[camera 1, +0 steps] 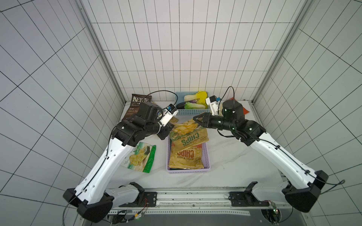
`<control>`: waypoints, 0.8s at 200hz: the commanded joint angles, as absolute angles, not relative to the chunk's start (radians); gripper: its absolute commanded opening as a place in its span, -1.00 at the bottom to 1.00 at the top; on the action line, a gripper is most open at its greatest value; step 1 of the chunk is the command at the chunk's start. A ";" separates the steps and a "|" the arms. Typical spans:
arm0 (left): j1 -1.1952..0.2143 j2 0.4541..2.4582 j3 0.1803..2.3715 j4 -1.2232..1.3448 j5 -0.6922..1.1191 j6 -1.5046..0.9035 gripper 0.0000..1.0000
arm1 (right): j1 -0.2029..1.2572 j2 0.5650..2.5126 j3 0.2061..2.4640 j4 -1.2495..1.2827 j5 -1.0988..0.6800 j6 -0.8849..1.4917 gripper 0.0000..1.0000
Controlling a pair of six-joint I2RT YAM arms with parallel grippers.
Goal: Put the potato chips into the basket
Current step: Place the potato chip in the basket.
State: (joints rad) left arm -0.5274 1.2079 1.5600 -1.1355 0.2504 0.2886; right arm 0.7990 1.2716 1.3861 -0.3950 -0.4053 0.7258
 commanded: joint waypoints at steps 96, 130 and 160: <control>-0.526 1.156 1.612 -1.236 0.465 0.332 -1.00 | 0.857 1.146 1.194 -0.356 -0.741 0.765 -1.00; -0.526 1.145 1.607 -1.288 0.480 0.360 -1.00 | 0.859 1.152 1.191 -0.408 -0.809 0.792 -1.00; -0.526 1.134 1.584 -1.283 0.482 0.351 -1.00 | 0.859 1.123 1.151 -0.424 -0.803 0.811 -1.00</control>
